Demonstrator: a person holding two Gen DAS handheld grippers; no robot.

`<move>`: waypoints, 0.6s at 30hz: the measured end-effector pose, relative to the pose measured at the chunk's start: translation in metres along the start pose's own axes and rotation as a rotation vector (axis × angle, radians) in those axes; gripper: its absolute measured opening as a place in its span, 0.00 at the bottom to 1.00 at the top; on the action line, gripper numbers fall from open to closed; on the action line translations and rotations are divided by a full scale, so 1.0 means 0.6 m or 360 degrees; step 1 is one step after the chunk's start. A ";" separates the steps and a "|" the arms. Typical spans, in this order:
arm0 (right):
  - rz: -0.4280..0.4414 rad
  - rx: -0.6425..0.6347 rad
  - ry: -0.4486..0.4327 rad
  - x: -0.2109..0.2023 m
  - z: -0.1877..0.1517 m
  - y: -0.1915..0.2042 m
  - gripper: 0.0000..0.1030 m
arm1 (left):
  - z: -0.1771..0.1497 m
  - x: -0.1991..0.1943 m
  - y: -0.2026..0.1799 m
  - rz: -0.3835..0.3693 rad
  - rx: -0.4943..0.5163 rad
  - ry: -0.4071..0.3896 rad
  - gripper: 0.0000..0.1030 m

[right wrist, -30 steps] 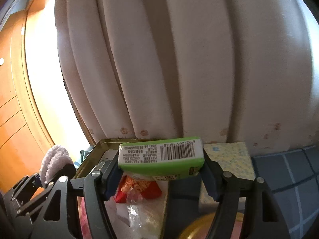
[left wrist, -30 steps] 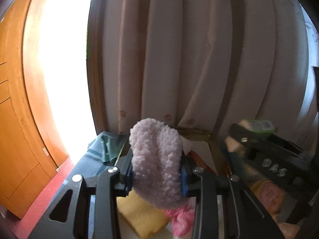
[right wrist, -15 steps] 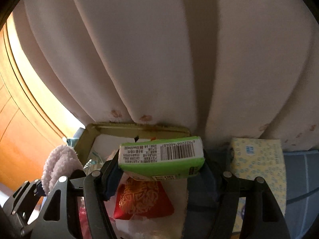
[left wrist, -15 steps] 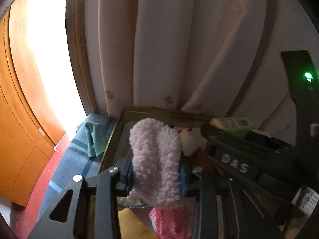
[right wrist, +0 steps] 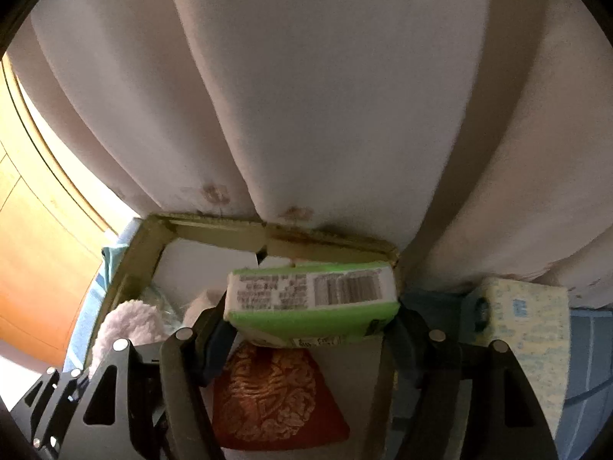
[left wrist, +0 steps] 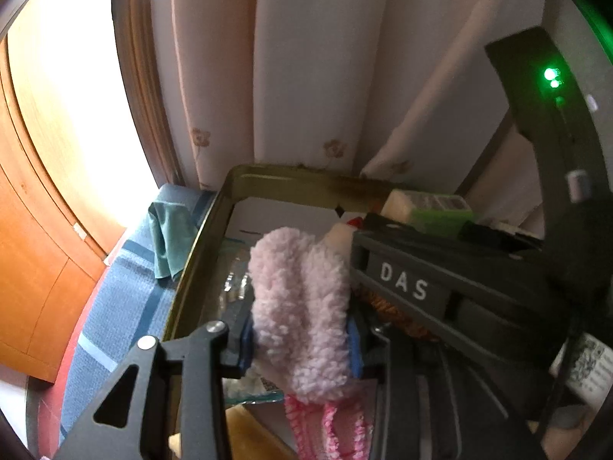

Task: Organize soft objects
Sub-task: 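Open both tools to drop the pink puff and tissue pack into the tray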

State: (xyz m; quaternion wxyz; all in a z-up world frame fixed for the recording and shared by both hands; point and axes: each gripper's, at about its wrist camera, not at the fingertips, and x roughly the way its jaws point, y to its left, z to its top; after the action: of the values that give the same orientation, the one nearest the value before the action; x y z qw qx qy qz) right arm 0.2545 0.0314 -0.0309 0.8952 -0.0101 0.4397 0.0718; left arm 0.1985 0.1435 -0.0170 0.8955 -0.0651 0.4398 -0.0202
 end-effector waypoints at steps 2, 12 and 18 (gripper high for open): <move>-0.0017 -0.0039 0.0013 0.005 0.004 0.006 0.70 | -0.002 0.009 0.004 -0.0012 -0.0002 0.0011 0.50; 0.0150 -0.0064 0.0105 0.018 0.010 0.006 0.91 | -0.007 0.017 -0.007 -0.0080 0.0049 0.0070 0.99; 0.0355 0.0039 0.0152 -0.008 0.001 -0.010 0.91 | -0.011 -0.014 -0.001 -0.0157 0.0021 0.0066 0.99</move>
State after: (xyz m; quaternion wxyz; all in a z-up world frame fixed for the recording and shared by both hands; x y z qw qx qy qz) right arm 0.2531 0.0248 -0.0269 0.8598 0.0462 0.4810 0.1650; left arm 0.1884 0.1430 -0.0144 0.8845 -0.0805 0.4543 -0.0686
